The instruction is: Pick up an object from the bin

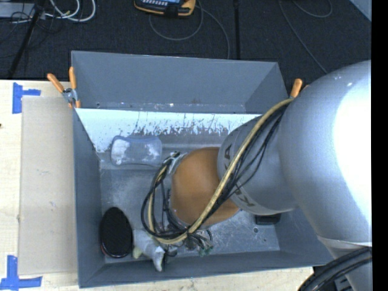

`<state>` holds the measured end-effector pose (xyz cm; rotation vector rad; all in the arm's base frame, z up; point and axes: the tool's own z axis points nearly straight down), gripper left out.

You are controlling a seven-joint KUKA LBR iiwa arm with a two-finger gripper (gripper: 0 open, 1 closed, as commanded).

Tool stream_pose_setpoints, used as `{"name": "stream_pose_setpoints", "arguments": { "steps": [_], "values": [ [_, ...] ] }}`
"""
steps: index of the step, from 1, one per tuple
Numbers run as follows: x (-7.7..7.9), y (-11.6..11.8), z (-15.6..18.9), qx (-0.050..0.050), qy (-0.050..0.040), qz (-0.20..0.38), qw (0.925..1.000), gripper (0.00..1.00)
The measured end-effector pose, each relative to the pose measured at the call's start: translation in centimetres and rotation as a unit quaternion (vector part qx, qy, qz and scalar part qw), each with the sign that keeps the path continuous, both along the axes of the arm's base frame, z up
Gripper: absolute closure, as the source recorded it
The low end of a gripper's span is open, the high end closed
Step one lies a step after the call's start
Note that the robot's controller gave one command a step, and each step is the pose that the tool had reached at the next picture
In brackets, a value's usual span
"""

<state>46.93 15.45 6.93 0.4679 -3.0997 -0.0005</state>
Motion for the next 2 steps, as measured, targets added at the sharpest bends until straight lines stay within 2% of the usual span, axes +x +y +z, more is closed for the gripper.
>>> {"name": "stream_pose_setpoints", "arguments": {
  "steps": [2],
  "values": [
    [-0.14, -0.06, 0.43, -0.001, 0.0026, -0.001, 1.0000, 1.00]
  ]
}}
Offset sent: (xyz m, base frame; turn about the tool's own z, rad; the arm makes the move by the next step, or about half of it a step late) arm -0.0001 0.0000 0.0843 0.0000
